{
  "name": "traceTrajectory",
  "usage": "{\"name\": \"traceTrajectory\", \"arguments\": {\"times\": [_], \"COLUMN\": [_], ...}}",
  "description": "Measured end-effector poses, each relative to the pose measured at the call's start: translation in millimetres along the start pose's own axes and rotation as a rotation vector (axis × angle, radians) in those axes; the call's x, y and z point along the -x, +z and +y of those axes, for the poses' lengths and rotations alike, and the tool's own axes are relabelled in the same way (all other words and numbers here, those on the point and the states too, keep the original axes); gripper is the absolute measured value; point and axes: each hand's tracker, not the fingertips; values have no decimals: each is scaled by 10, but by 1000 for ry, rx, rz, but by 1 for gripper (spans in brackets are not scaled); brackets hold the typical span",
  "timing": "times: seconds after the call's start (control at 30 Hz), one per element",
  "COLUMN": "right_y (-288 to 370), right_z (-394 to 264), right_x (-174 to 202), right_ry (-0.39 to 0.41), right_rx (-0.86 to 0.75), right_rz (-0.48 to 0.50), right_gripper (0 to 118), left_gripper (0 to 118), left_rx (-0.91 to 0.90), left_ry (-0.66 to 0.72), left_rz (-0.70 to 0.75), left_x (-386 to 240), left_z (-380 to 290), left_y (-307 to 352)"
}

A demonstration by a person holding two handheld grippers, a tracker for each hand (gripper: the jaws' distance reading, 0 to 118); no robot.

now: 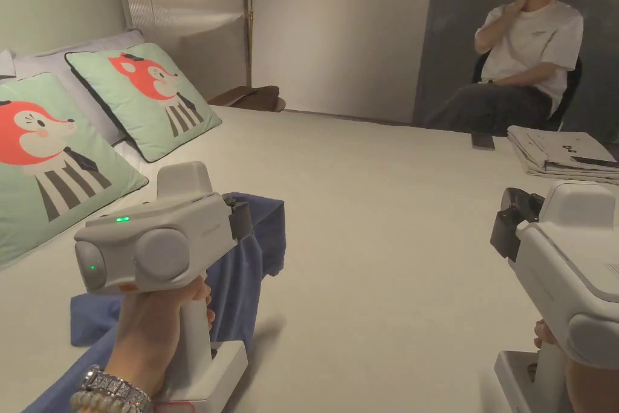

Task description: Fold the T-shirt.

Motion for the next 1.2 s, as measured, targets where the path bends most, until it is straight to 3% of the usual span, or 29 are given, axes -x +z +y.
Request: {"name": "traceTrajectory", "arguments": {"times": [0.2, 0.33, 0.43, 0.67, 0.83, 1.03, 1.17, 1.2], "right_y": [472, 709, 853, 1043, 1006, 975, 995, 1007], "right_z": [171, 193, 168, -6, -136, -211, -220, -218], "right_x": [-601, -917, -1121, -1397, -1408, -1332, -1313, -1309], "right_ry": [-2, 9, 11, 10, -14, -8, -1, -5], "right_rx": [-51, -61, -51, -10, 19, 38, 36, 33], "right_rz": [-119, -189, -238, -308, -310, -283, -277, -275], "right_gripper": [0, 0, 0, 0, 0, 0, 0, 0], "left_gripper": [4, 4, 4, 4, 4, 5, 16, 39], "left_rx": [-103, -49, 35, 429, 665, 709, 631, 581], "left_ry": [-98, -72, -152, -126, -200, -233, -234, -238], "left_rz": [-266, -470, -535, -615, -595, -557, -545, -540], "left_x": [-1061, -1619, -1983, -2069, -1991, -1949, -1882, -1839], "left_z": [-25, -250, -598, -1766, -2499, -2778, -2520, -2439], "left_y": [82, 36, -66, -304, -265, -307, -255, -218]}}
